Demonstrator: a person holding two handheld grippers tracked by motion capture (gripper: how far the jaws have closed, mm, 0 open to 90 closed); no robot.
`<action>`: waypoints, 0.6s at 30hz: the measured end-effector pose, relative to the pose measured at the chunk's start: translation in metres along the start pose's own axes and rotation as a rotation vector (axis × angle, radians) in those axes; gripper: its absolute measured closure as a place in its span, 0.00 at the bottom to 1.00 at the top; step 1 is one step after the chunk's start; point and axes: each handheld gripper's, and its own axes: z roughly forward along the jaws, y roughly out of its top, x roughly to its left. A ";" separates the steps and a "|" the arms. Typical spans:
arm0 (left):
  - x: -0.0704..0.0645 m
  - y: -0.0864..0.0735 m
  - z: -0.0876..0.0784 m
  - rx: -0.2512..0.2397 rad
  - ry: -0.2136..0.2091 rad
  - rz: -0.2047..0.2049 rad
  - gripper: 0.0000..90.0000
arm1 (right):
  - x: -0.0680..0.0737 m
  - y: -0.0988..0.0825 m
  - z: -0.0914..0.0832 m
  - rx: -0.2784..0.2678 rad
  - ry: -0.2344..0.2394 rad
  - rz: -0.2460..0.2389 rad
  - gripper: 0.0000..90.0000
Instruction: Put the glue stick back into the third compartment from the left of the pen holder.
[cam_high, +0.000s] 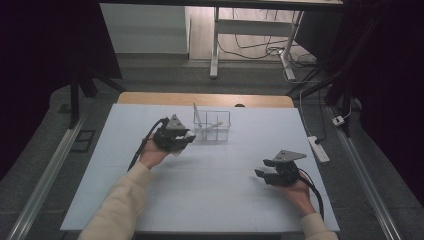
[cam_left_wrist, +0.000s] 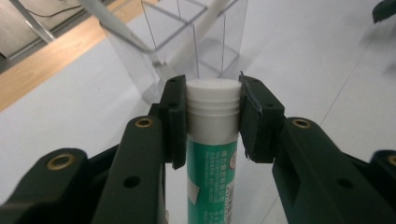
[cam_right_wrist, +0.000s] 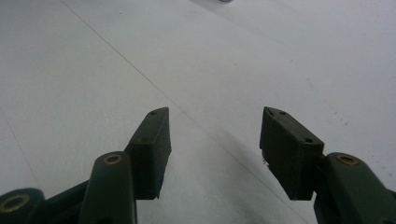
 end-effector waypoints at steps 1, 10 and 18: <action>0.000 0.003 0.000 -0.004 0.001 0.001 0.73 | 0.000 0.000 0.000 -0.004 -0.001 0.000 0.47; 0.001 0.028 0.009 -0.031 0.000 0.005 0.73 | -0.002 0.000 -0.003 -0.016 -0.009 0.008 0.47; -0.002 0.058 0.020 -0.057 0.001 0.015 0.73 | -0.004 0.001 -0.005 -0.028 -0.012 0.017 0.47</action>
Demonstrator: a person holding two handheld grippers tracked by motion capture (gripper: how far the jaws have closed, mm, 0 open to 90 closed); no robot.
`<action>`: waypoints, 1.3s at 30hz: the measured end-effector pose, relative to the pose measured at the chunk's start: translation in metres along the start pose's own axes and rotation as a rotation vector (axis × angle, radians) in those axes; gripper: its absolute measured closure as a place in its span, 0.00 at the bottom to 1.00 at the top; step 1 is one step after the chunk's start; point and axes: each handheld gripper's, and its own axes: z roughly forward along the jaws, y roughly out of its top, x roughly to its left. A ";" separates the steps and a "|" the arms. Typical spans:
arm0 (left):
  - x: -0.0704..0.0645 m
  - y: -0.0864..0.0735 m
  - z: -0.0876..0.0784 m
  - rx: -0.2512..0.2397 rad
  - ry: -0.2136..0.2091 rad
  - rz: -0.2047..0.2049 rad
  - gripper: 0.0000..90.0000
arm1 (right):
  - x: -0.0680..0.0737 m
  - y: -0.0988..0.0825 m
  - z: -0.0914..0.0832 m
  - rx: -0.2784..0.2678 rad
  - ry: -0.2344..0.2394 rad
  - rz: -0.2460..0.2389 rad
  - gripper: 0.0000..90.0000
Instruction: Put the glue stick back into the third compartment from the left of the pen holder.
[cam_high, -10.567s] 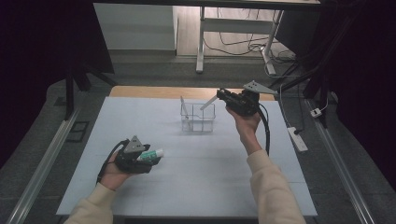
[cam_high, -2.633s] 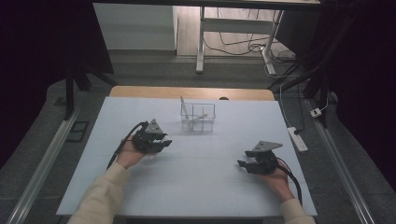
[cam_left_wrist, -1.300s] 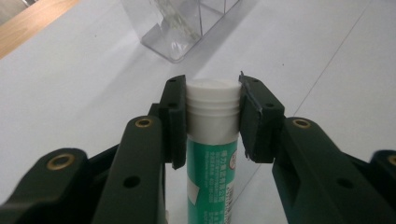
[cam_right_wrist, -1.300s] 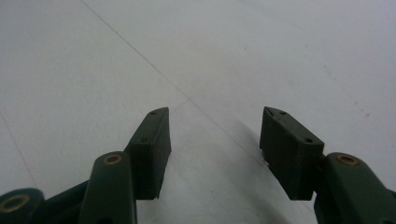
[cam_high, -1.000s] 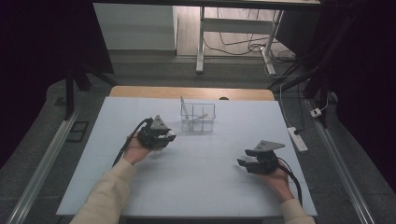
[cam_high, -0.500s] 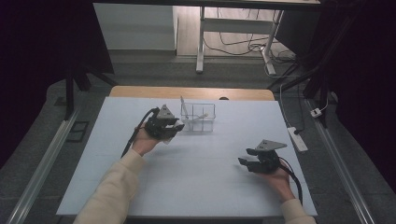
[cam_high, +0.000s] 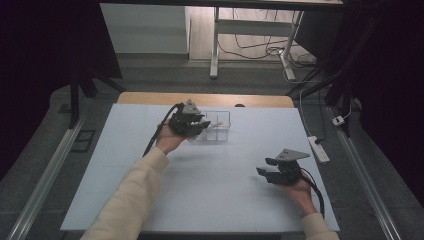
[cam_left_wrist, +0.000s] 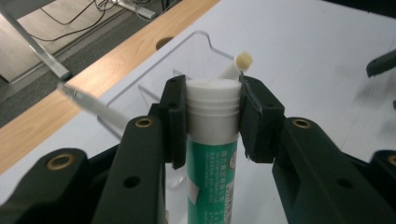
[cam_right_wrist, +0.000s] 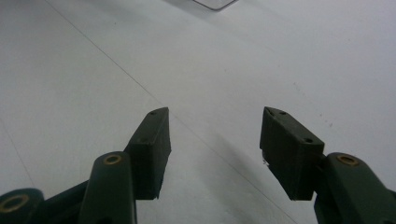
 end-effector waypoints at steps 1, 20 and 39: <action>0.000 0.004 0.002 -0.004 0.000 -0.001 0.73 | 0.000 0.000 0.000 -0.002 0.000 0.001 0.47; -0.001 0.064 0.035 -0.046 0.009 0.001 0.73 | -0.005 -0.001 -0.005 -0.026 -0.008 0.019 0.47; 0.014 0.079 0.070 -0.119 0.006 -0.078 0.72 | -0.008 -0.003 -0.008 -0.029 -0.014 0.031 0.47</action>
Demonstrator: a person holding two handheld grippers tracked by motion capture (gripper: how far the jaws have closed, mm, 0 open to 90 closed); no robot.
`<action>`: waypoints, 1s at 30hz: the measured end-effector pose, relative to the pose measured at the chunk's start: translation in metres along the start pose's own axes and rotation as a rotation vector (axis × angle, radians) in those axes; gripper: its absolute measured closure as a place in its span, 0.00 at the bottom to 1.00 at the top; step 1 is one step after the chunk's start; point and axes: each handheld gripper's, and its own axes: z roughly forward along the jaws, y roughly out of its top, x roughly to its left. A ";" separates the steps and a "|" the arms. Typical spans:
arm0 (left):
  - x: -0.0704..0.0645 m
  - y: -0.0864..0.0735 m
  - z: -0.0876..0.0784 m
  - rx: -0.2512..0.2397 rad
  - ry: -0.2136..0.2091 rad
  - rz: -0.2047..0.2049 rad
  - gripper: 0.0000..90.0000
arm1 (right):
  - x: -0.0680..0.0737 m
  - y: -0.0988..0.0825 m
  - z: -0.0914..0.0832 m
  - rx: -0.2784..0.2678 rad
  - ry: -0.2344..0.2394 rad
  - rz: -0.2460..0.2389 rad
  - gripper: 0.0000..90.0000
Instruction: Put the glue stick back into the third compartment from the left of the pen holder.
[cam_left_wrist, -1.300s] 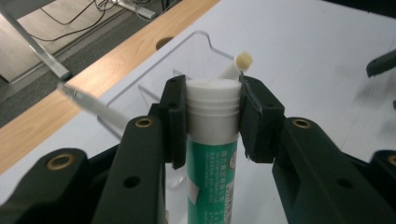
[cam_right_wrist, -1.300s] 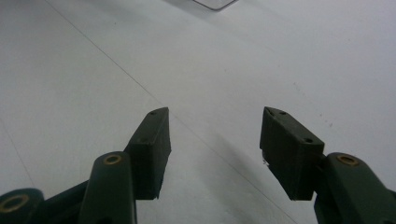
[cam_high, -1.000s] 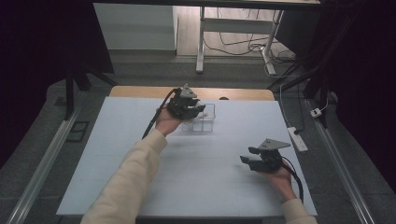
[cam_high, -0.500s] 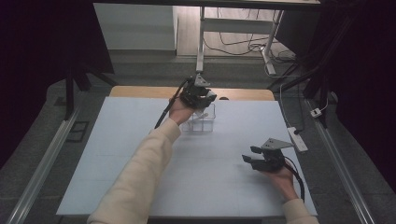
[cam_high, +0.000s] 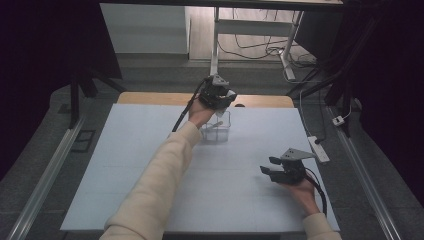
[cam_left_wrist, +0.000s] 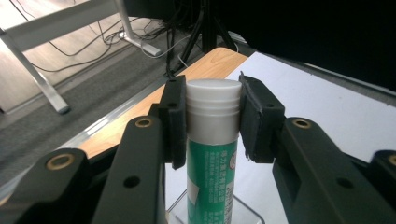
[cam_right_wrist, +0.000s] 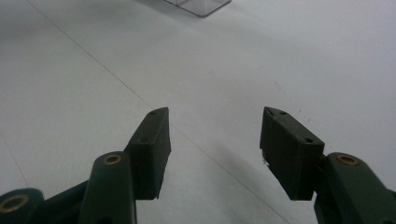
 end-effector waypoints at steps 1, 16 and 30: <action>0.001 -0.001 0.002 0.002 -0.005 -0.008 0.72 | 0.000 0.000 0.000 0.001 0.000 0.000 0.47; 0.008 -0.015 -0.014 0.042 -0.055 -0.021 0.49 | -0.002 -0.002 -0.003 -0.003 -0.008 0.006 0.47; 0.002 -0.077 -0.093 0.051 -0.065 -0.003 0.48 | -0.007 -0.001 -0.010 -0.027 -0.020 0.013 0.47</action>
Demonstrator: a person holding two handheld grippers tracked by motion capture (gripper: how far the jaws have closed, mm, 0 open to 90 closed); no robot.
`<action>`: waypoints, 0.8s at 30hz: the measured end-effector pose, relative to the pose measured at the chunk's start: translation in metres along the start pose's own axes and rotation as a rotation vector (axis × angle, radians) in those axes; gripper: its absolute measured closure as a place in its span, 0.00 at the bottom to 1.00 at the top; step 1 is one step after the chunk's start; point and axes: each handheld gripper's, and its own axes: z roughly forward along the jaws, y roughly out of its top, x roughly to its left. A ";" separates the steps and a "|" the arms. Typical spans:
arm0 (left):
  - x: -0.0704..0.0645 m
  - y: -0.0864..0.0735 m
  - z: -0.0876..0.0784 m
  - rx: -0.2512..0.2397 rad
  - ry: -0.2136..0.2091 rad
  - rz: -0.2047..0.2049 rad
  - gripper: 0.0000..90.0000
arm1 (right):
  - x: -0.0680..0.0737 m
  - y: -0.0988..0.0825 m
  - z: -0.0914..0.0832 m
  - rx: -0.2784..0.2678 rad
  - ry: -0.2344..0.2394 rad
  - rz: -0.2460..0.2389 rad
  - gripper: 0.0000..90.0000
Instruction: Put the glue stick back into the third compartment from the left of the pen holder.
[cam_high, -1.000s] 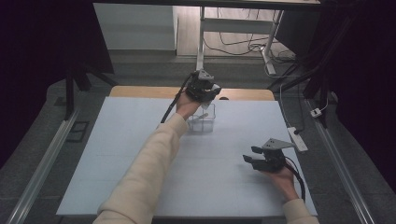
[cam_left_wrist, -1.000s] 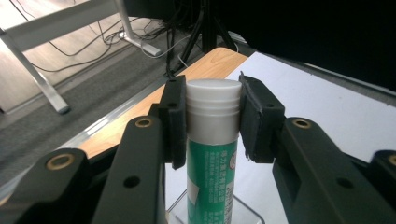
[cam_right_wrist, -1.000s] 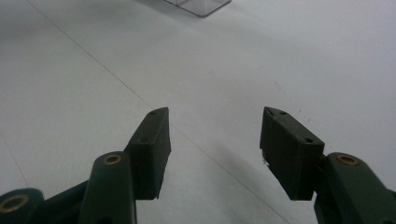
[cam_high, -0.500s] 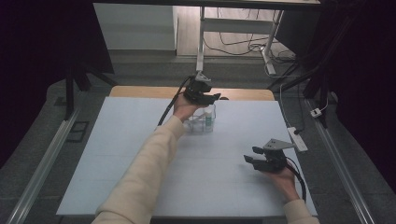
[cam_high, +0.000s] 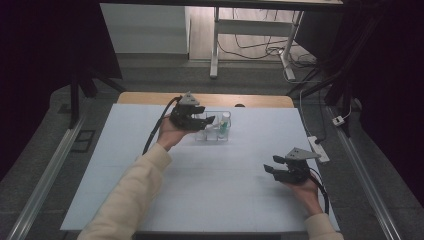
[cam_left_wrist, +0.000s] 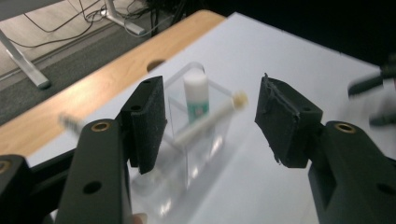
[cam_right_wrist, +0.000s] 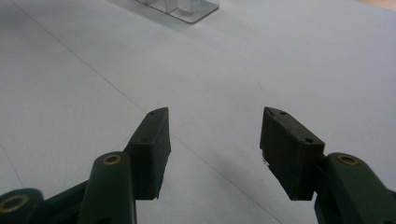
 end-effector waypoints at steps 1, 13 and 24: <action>-0.001 -0.006 -0.006 -0.002 -0.003 -0.004 0.48 | -0.001 0.000 -0.001 -0.009 0.001 0.002 0.47; -0.014 -0.083 -0.069 -0.017 0.025 -0.053 0.47 | -0.002 0.000 -0.005 -0.031 0.005 -0.012 0.46; -0.016 -0.127 -0.094 0.011 0.038 -0.092 0.46 | -0.001 0.002 -0.007 -0.028 -0.011 -0.037 0.44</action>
